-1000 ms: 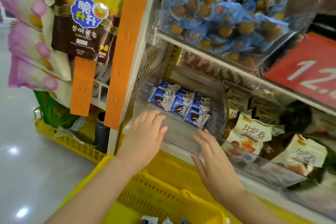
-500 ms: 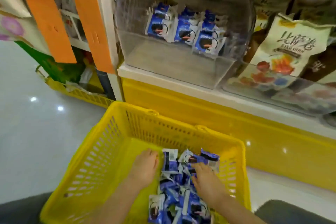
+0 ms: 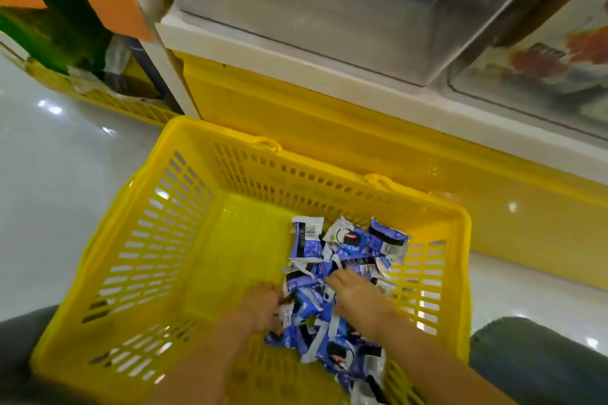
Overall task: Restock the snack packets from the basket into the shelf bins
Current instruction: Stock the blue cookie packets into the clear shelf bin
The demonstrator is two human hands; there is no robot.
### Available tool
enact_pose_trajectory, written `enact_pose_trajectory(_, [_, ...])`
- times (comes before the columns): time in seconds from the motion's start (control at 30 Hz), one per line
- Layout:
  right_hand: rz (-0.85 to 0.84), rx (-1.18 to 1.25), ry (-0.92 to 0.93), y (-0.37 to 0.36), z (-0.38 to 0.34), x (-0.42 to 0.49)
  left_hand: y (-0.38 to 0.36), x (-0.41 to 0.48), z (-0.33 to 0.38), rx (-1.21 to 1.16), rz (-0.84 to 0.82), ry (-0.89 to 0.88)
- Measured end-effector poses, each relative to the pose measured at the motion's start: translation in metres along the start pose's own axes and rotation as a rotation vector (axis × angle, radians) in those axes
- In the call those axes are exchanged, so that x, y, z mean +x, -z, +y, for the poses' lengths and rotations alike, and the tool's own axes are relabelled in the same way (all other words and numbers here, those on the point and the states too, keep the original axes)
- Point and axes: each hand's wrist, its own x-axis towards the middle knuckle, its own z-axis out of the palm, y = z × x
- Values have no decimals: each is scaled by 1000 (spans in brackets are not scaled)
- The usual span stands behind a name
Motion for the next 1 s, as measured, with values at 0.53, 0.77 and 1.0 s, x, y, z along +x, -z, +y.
enact_pose_trajectory(0.53, [-44,-15,-143,-4,-10,3,29,-32,-2,-680,137,-4])
enact_pose_trajectory(0.77, [282,385,-192,18,-24,-19,51,-62,3,-1098,408,53])
enact_pose_trajectory(1.0, [607,682,-205,73,-50,-48,51,-94,13,-1257,450,160])
